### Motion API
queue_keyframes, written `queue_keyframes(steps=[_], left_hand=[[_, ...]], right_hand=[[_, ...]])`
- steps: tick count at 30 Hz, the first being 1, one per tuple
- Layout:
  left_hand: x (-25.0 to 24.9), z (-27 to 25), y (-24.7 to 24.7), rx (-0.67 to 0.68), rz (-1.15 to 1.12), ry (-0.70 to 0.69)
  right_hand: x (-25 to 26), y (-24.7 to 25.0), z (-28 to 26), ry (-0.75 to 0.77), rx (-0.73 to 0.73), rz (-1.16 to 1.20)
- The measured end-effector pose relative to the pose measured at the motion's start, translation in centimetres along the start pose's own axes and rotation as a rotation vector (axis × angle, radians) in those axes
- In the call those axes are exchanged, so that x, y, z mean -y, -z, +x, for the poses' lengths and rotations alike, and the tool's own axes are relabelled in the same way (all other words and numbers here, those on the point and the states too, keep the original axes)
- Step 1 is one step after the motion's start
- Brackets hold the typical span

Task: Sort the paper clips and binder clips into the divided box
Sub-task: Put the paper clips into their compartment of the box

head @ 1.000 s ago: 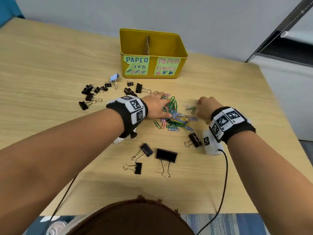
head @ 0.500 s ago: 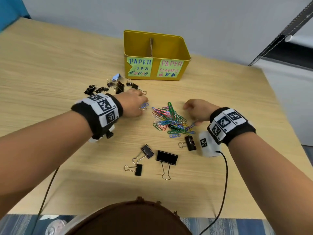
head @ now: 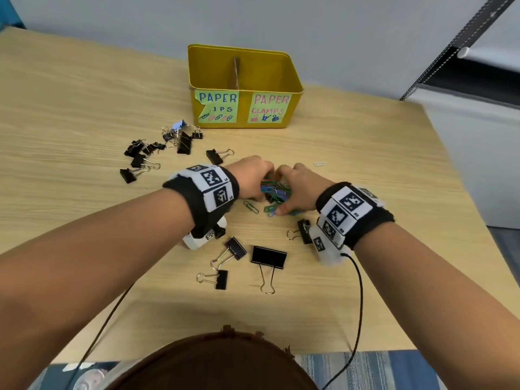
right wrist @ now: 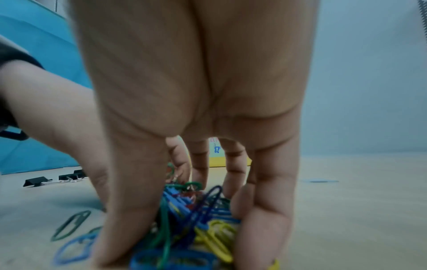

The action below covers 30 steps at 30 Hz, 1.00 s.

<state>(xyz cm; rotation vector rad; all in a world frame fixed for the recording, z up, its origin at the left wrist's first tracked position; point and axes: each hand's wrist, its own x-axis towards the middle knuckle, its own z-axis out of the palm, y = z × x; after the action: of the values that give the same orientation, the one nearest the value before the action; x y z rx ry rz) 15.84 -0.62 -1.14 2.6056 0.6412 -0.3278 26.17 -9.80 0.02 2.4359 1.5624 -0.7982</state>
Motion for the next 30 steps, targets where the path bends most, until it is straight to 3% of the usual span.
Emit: queue_keyframes(steps=[7, 15, 22, 27, 30], left_hand=[[1.9, -0.7, 0.9, -0.072, -0.189, 0.038], [4.5, -1.2, 2.7, -0.066, -0.604, 0.084], [6.4, -1.2, 8.0, -0.277, -0.919, -0.002], [7.4, -1.2, 12.6, -0.422, -0.991, -0.04], [8.2, 0.0, 14.9, -0.536, -0.974, 0.003]], right_hand=[[-0.5, 0.9, 1.0, 0.069, -0.091, 0.056], [-3.2, 2.1, 2.1, 0.013, -0.048, 0.81], [-1.0, 8.3, 2.7, 0.194, -0.09, 1.123], [2.1, 13.1, 4.0, 0.294, -0.073, 1.198], [4.3, 15.2, 5.9, 0.298, -0.135, 1.239]])
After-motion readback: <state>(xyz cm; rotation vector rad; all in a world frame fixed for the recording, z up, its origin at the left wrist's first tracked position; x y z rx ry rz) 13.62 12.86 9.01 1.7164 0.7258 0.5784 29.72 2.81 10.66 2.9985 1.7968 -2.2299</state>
